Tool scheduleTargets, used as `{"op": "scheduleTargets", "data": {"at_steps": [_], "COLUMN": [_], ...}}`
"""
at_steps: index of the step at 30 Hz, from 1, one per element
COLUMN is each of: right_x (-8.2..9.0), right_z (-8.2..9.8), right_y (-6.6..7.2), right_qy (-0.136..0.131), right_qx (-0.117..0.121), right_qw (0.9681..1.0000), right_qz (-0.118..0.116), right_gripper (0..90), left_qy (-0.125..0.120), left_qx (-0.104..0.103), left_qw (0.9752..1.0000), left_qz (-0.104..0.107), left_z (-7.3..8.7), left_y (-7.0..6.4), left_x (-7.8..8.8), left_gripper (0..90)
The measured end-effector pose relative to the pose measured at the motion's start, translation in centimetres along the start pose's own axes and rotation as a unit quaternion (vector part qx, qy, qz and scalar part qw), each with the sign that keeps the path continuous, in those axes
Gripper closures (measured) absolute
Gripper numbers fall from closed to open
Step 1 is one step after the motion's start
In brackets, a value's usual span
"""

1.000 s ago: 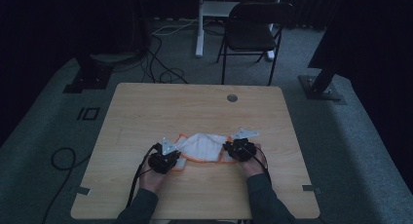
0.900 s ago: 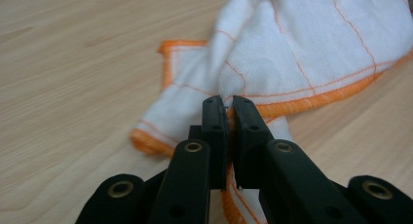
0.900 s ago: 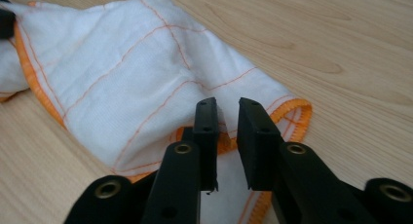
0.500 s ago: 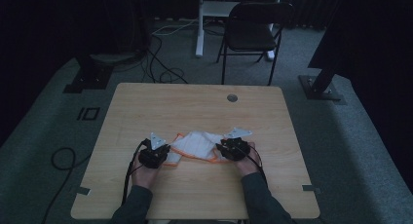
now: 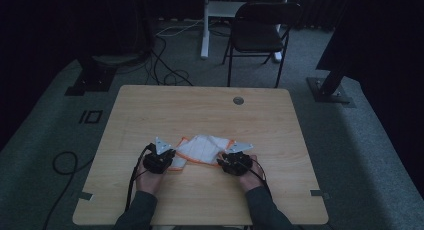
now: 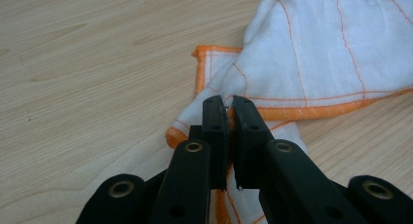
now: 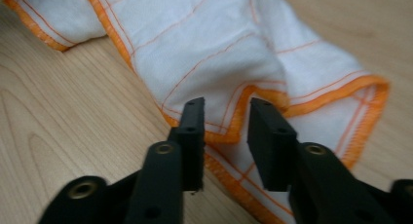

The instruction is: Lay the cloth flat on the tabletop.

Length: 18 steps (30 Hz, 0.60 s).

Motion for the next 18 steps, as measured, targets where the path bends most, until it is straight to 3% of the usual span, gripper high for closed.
{"op": "scheduleTargets", "data": {"at_steps": [3,9,18], "right_x": [-0.6,-0.4,1.0], "right_z": [0.2,0.3,0.6], "right_y": [-0.1,0.1,0.5], "right_qy": [0.01,0.015,0.005], "right_qx": [-0.014,-0.012,-0.003], "right_qw": [0.9999,0.9998,1.0], "right_qz": [-0.003,-0.007,0.0], "right_gripper": [66.1,86.4,87.7], "left_qy": [-0.001,-0.007,-0.005], "left_qx": [0.002,0.005,0.013], "left_qw": [1.0,0.9998,0.9992], "left_qz": [0.002,0.016,0.037], "left_z": [0.1,0.5,1.6], "left_y": [0.0,-0.1,-0.3], "left_x": [0.1,1.0,2.3], "left_gripper": [85.5,79.6,72.9]}}
Point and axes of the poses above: each handheld gripper's, and its own axes: x roughly backward along the jaws, z roughly out of its underside, y roughly to its left, the point moved 4 cm from there along -x, roughly forward along the jaws, and after that the axes turned 9 degrees about -z, right-handed, at the moved point
